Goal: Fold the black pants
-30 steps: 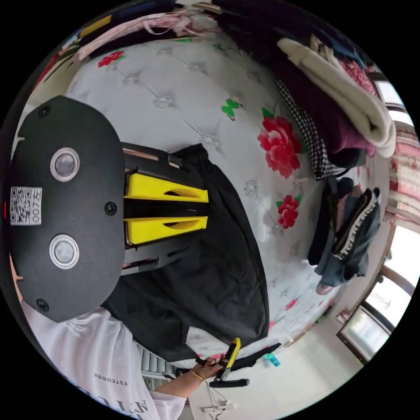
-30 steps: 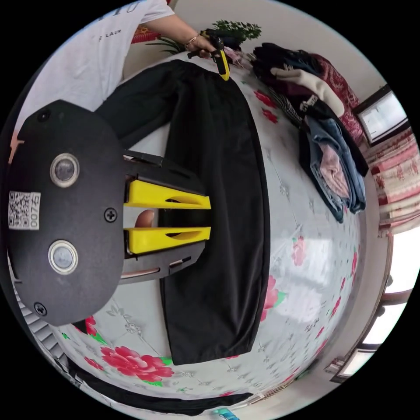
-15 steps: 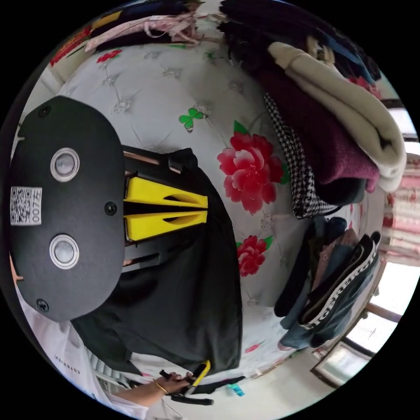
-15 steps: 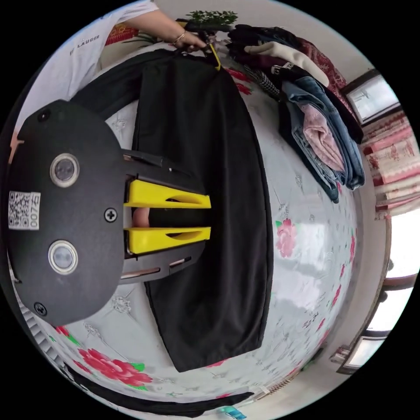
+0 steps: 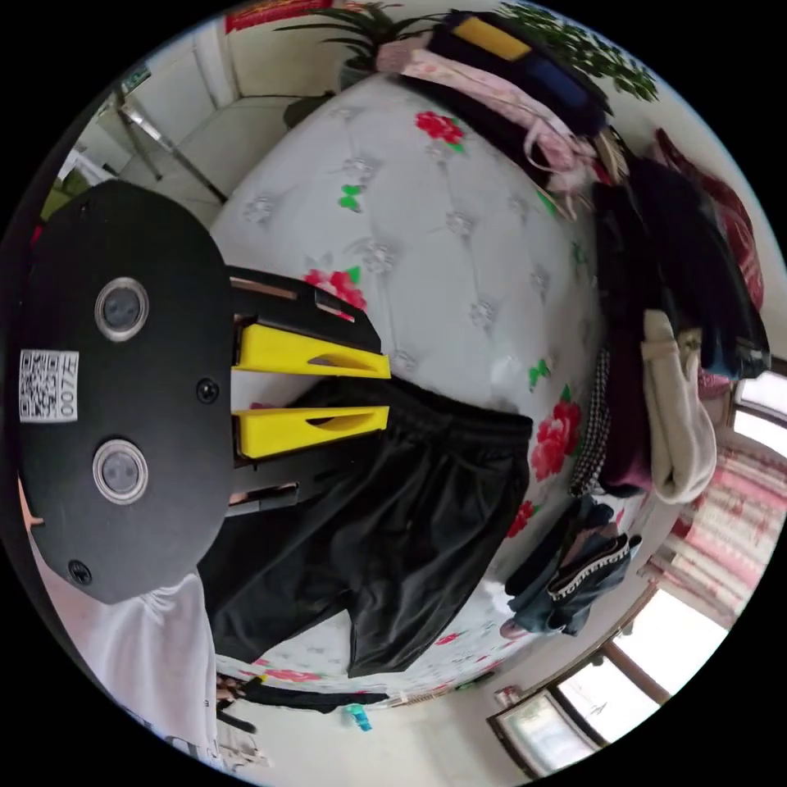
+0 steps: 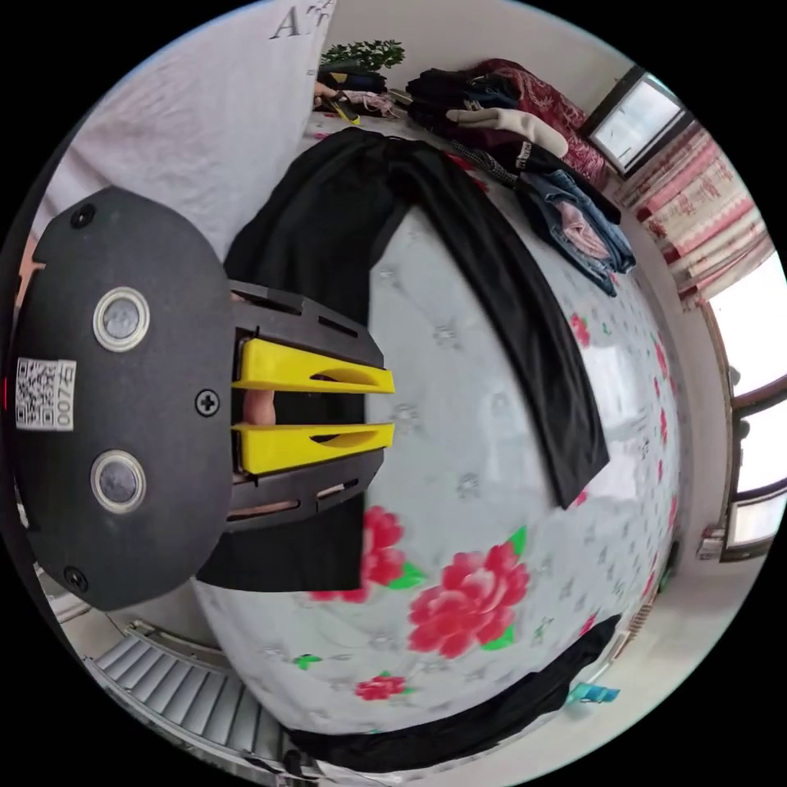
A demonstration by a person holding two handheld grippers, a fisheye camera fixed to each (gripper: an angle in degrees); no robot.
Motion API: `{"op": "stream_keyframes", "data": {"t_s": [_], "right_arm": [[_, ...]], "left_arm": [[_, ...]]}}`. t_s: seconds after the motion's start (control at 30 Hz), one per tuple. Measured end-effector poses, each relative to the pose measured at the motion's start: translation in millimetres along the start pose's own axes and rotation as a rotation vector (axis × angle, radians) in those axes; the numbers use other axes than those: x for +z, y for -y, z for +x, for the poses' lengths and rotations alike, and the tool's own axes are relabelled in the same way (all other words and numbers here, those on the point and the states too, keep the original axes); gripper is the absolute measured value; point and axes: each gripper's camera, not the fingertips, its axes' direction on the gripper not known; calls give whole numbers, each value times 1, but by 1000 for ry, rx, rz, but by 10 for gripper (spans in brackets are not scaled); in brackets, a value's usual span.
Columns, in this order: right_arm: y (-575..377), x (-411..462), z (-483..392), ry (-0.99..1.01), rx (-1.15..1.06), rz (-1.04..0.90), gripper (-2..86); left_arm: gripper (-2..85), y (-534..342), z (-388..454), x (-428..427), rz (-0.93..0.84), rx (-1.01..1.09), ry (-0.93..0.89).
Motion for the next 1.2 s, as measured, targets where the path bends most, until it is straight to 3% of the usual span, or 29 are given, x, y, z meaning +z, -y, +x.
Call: {"op": "stream_keyframes", "data": {"t_s": [0.2, 0.3, 0.37, 0.5, 0.67, 0.87, 1.0, 1.2], "right_arm": [[-64, 24, 6, -27, -16, -189, 71], [-72, 10, 20, -42, 69, -143, 70], [-74, -17, 31, 63, 120, -88, 70], [-97, -63, 50, 135, 234, 30, 71], [-160, -101, 106, 307, 569, 107, 75], [-208, -112, 148, 441, 824, 158, 71], [-214, -107, 158, 498, 852, 134, 58], [-227, -117, 170, 618, 866, 170, 8]], "left_arm": [[84, -6, -9, 7, -124, -8, -34], [69, -3, -13, 2, -143, -15, -42], [63, 1, -17, -12, -163, -36, -70], [63, -7, -29, -64, -76, -49, -111], [87, -17, -51, -107, -58, -64, -241], [126, -3, -48, -105, -167, -76, -401], [73, 11, -44, -113, -215, -106, -337], [-5, 22, -55, -137, -208, -155, -522]]}}
